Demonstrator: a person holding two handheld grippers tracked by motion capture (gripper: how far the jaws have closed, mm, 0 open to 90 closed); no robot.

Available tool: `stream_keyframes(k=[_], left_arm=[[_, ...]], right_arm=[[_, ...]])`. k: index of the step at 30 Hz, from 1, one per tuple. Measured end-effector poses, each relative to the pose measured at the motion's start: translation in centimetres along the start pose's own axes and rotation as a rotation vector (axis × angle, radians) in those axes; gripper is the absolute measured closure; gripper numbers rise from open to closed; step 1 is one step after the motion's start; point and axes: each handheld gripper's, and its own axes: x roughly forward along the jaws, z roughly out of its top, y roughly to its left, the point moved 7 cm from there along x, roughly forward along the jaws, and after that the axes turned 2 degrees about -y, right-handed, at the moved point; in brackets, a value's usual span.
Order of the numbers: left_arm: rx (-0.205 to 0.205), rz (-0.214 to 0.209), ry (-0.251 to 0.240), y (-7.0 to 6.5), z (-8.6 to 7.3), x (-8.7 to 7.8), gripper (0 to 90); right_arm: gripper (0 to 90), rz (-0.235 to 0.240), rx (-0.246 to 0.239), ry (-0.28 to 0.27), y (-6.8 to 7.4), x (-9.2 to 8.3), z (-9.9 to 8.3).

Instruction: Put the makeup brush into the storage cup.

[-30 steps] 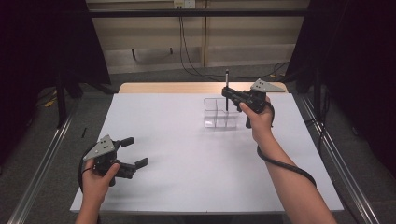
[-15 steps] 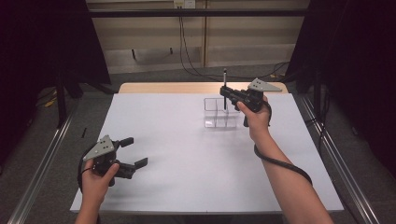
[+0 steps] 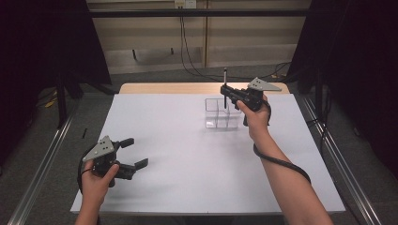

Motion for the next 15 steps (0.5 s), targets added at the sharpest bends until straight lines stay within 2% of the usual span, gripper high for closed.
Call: stream_keyframes(k=[15], left_arm=[[-0.002,-0.006,0.001,-0.14,-0.04,-0.03,0.9]], right_arm=[[83.4,-0.01,-0.01,-0.002,-0.15,0.5,-0.16]])
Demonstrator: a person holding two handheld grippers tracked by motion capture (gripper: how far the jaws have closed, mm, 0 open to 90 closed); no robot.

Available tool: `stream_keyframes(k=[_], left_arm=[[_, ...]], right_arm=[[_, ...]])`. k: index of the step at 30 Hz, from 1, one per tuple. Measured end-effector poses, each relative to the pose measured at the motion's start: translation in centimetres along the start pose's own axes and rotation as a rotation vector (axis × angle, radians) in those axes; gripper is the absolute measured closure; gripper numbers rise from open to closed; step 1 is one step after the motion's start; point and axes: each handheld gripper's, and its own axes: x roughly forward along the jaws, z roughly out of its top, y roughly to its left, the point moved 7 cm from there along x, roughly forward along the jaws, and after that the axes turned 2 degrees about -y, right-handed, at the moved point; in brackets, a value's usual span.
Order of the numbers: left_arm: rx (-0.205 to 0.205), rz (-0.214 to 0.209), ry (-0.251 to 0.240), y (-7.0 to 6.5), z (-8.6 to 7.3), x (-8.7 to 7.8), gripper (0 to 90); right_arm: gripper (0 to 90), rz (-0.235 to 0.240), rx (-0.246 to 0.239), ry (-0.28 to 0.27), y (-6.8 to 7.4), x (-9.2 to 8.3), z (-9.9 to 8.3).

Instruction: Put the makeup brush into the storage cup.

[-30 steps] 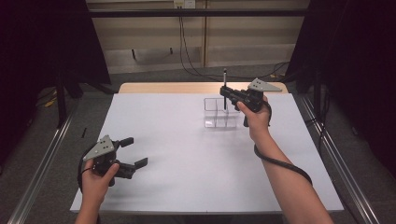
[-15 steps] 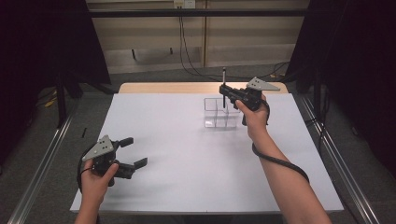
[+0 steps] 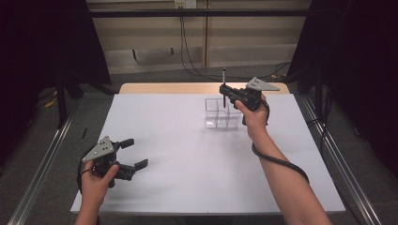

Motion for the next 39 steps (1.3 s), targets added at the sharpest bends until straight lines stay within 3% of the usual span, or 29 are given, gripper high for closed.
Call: stream_keyframes(k=[13,39], left_arm=[[0.007,0.0,-0.002,0.0,0.0,-0.1,0.9],[0.016,-0.008,0.002,0.0,0.0,-0.1,0.9]], right_arm=[[83.3,-0.015,-0.028,-0.004,-0.2,0.2,-0.3],[83.3,-0.019,-0.014,0.008,-0.4,0.6,-1.7]])
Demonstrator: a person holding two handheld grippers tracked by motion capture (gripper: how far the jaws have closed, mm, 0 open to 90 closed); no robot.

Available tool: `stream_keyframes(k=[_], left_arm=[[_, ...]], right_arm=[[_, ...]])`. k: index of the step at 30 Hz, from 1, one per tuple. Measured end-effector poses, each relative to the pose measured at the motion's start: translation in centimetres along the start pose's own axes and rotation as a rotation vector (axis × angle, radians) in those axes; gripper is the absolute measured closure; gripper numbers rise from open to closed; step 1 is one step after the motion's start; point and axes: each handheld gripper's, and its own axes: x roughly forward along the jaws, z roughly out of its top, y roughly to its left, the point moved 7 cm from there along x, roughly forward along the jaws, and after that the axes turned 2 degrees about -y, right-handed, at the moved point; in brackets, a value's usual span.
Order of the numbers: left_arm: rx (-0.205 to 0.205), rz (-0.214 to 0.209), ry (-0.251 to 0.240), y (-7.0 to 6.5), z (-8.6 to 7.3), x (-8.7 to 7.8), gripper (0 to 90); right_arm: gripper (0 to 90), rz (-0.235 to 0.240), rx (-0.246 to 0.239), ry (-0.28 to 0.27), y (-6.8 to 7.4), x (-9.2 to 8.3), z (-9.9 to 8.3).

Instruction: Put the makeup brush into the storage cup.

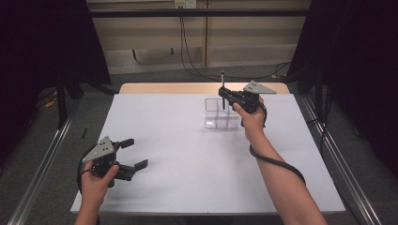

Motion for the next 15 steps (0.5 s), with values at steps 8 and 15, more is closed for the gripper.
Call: stream_keyframes(k=[8,15], left_arm=[[0.0,0.002,0.001,-0.05,0.02,-0.04,0.9],[-0.005,0.001,-0.005,-0.15,0.06,0.0,0.9]], right_arm=[[83.3,0.007,0.007,0.0,0.24,0.01,-0.39],[83.1,0.011,0.004,0.0,0.25,-0.14,-0.55]])
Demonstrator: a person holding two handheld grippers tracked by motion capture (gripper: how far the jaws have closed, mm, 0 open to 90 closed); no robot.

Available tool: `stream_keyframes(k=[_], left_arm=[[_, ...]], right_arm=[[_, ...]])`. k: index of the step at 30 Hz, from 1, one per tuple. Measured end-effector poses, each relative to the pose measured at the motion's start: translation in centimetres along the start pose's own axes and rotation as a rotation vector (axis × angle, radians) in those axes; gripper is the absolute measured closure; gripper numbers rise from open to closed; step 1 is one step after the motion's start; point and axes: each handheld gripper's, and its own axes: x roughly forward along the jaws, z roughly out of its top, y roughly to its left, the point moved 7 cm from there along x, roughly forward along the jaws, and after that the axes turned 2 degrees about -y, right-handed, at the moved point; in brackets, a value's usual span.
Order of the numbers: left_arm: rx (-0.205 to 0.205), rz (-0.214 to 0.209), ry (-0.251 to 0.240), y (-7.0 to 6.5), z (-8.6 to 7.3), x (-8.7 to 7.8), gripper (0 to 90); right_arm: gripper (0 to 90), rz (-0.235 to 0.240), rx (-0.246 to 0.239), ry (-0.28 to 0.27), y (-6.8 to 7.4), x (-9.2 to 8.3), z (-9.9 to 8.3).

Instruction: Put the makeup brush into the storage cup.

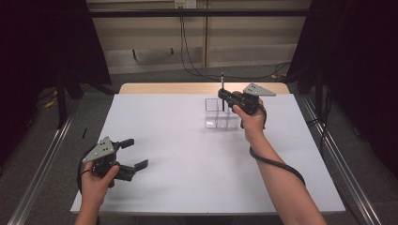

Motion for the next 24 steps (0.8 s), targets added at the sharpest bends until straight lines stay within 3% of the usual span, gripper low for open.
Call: stream_keyframes(k=[24], left_arm=[[0.008,0.009,0.008,0.1,-0.1,-0.2,0.9]], right_arm=[[82.6,-0.011,-0.006,0.038,-0.3,-0.3,-1.1]])
